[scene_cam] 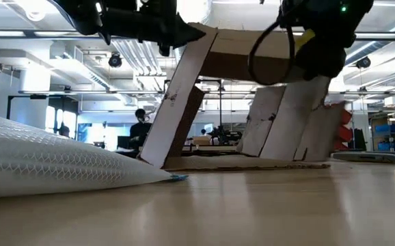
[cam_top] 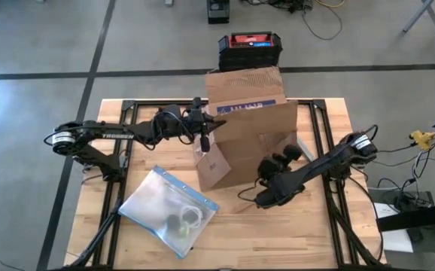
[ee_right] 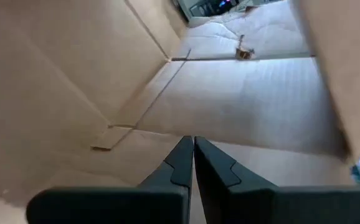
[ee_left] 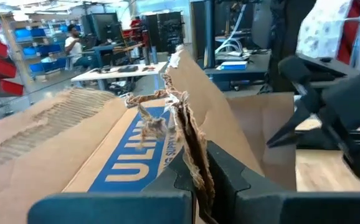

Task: Pack items into zip bag
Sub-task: Break down the cardboard box until it is completely flat

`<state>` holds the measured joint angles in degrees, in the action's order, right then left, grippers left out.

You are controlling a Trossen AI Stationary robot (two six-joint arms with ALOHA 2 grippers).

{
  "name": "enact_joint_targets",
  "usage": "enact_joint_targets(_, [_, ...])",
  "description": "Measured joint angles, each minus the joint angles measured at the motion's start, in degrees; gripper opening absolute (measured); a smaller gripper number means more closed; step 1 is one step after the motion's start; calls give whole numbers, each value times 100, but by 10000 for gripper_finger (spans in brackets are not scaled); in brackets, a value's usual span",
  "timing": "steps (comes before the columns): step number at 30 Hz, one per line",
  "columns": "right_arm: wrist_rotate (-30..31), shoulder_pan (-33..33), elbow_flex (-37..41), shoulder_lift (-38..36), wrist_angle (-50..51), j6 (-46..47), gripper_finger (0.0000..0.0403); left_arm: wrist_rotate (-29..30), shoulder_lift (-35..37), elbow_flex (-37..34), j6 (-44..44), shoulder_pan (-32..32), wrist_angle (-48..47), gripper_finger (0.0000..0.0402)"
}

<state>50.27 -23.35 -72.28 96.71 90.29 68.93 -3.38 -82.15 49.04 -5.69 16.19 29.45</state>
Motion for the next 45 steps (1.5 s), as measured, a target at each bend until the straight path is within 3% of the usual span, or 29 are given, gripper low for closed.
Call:
enact_joint_targets(3, [189,89,116,-269,-39,375,0,-3,0,-25,0,9,-34,6])
enact_joint_targets(6, [118,371,85,-486,-296,184,0,-18,-4,-31,-2,9,9,6])
enact_joint_targets(11, [-539,876,-22,-654,-718,-633,0,-48,-4,-37,-3,23,9,6])
enact_joint_targets(15, [-1265,1219,82,-659,-346,-652,0,-15,-57,-124,42,28,-43,6])
enact_joint_targets(19, [-1604,1430,203,-660,-126,-673,0,-58,-304,-257,7,12,19,7])
enact_joint_targets(30, [-1230,1325,7,-797,-589,-1259,0,-86,-2095,-414,-387,49,1183,6])
enact_joint_targets(32, [-1218,1327,18,-810,-627,-1255,0,-318,-2305,-415,-362,49,1396,6])
enact_joint_targets(36, [-985,1362,49,-790,-826,-1297,0,-1207,-2422,-297,-341,51,1599,6])
enact_joint_targets(40, [-823,1423,79,-748,-1233,-1791,0,-1242,-2358,-287,-340,50,1522,28])
enact_joint_targets(45, [-819,1620,114,-735,-1695,-3032,0,-1254,-1885,-295,-210,48,1340,99])
